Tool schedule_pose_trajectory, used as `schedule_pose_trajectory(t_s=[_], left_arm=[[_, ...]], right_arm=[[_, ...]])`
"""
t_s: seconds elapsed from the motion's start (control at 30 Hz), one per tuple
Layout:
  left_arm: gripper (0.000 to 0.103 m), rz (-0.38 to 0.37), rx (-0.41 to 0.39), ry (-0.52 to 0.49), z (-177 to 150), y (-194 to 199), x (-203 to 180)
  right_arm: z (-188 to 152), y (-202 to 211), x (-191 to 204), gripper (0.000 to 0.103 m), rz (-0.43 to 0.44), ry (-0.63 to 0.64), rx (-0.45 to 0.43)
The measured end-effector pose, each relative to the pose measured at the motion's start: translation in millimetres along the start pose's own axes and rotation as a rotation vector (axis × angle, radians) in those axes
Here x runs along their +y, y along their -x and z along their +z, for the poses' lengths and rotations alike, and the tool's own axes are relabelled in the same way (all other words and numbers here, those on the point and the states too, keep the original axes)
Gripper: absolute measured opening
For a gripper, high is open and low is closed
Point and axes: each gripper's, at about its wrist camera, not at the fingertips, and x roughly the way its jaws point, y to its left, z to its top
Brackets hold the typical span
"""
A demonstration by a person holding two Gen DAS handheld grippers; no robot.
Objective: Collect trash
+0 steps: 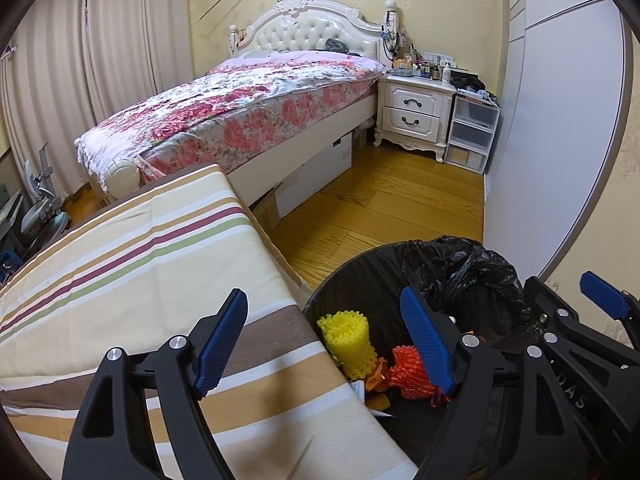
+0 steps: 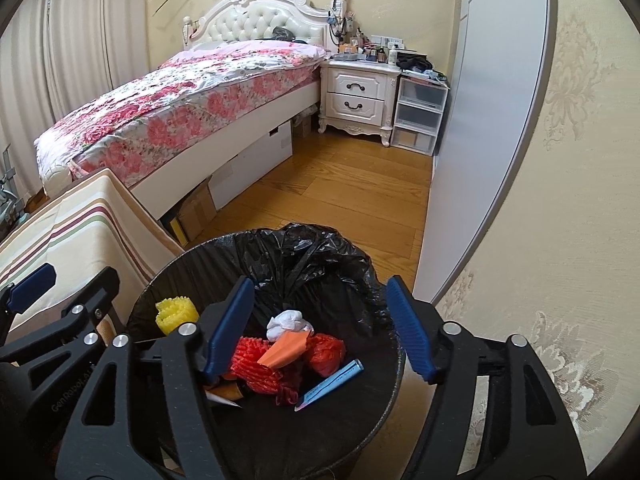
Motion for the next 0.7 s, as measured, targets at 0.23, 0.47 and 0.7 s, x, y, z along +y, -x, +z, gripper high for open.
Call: schedule_pose_trajectory(t_s=[0.23,0.47,0.7], left_arm=[[0.08,0.026,-0.006,0.027,-4.9,10.1,14.1],[0.082,0.049,-0.045,0.045,-4.7,27.9,22.4],[0.084,0.068,-0.072,0.042,-7.3,40.2,26.7]], right_arm=[[-2.6,9.0,-1.8,0.078,-0.01,-0.011,-0.015],[-6.0,19.9,-2.3,0.087,-0.019,-0.01,-0.036],[-9.0,32.3,-1.9,0.091,-0.018,-0.014,-0.055]])
